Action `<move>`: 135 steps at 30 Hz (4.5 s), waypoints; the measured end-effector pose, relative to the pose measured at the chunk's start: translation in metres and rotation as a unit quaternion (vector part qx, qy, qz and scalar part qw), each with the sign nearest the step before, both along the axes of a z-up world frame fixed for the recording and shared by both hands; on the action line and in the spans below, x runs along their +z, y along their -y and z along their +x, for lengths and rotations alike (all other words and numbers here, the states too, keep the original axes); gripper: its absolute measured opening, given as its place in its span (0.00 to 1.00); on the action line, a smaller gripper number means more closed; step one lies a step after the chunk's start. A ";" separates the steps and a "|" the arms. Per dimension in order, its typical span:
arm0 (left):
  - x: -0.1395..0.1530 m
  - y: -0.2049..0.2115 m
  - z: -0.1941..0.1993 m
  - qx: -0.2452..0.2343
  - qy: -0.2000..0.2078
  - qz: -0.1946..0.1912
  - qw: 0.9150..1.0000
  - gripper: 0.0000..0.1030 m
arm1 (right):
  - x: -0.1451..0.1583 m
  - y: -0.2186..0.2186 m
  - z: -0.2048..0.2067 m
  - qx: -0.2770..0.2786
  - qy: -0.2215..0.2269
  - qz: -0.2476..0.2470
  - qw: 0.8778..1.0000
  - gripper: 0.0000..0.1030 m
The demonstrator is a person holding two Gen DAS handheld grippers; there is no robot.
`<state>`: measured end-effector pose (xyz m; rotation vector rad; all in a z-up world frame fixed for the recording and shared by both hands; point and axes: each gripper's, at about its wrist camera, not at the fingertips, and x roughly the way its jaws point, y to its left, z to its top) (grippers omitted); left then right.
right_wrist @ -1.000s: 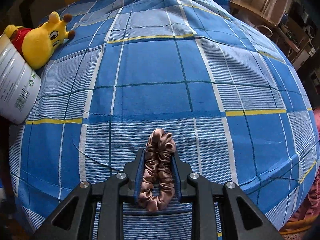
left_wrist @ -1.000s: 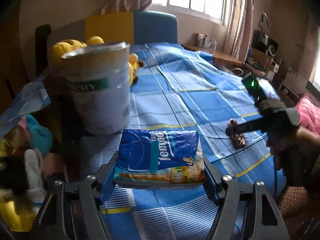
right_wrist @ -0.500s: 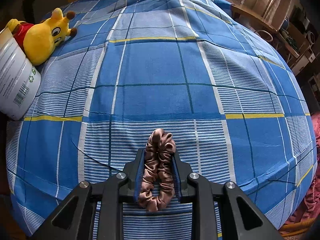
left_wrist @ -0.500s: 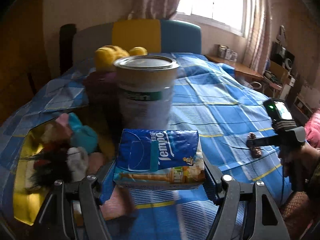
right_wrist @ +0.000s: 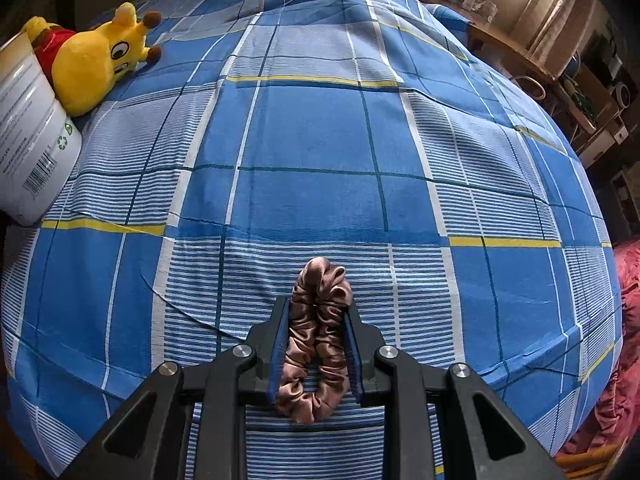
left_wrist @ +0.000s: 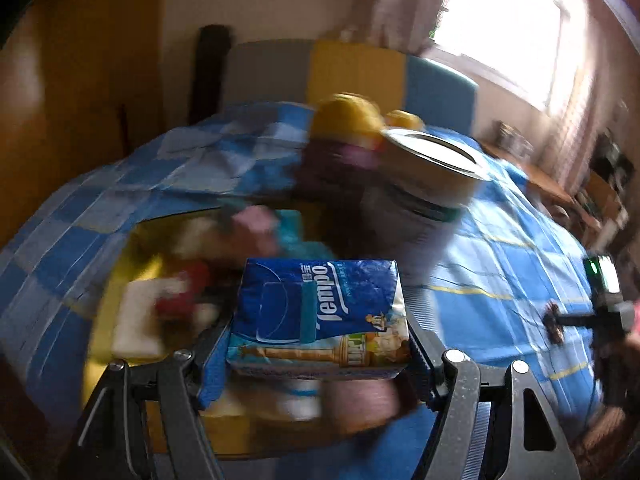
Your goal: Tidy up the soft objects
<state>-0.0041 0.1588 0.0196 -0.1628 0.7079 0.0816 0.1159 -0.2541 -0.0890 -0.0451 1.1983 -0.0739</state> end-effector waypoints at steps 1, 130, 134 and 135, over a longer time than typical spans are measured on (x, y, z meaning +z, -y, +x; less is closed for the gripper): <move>-0.001 -0.016 -0.002 0.017 -0.005 -0.013 1.000 0.71 | 0.000 0.000 0.000 0.000 0.000 0.000 1.000 0.24; 0.017 -0.044 -0.069 0.144 0.025 0.058 0.988 1.00 | 0.105 -0.296 -0.105 0.236 0.223 0.108 0.940 0.60; 0.017 -0.038 -0.068 0.147 0.023 0.068 0.987 1.00 | 0.103 -0.294 -0.107 0.233 0.225 0.106 0.940 0.60; 0.016 -0.037 -0.068 0.148 0.021 0.067 0.986 1.00 | 0.103 -0.293 -0.107 0.232 0.226 0.107 0.940 0.60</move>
